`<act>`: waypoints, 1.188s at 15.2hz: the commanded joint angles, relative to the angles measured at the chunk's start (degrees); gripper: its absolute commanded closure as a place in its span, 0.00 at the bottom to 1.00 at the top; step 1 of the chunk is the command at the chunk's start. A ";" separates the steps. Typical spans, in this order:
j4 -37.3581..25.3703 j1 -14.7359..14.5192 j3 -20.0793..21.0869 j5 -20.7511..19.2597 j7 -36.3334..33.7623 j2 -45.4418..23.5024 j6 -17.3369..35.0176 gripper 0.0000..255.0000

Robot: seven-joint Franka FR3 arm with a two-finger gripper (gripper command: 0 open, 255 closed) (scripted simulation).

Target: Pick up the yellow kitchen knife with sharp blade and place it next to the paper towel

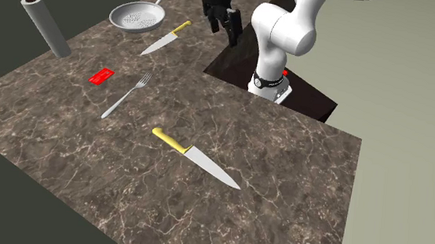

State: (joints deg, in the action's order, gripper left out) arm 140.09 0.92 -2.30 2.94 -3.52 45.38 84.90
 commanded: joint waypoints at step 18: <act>0.66 4.09 20.66 6.09 -38.24 -23.98 35.46 0.00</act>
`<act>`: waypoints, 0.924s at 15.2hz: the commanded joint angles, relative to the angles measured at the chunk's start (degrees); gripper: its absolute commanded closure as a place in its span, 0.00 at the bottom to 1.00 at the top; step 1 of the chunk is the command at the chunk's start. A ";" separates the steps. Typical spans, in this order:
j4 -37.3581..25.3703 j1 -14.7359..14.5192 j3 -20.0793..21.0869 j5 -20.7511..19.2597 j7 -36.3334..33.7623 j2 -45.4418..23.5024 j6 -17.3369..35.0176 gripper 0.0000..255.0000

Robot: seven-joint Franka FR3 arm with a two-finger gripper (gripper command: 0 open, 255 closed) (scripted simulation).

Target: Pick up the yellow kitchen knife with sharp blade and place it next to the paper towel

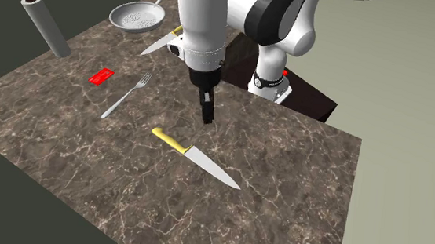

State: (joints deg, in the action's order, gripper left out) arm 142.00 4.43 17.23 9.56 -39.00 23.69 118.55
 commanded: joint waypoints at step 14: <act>-8.16 4.54 7.07 -12.50 -24.58 -22.40 16.91 0.00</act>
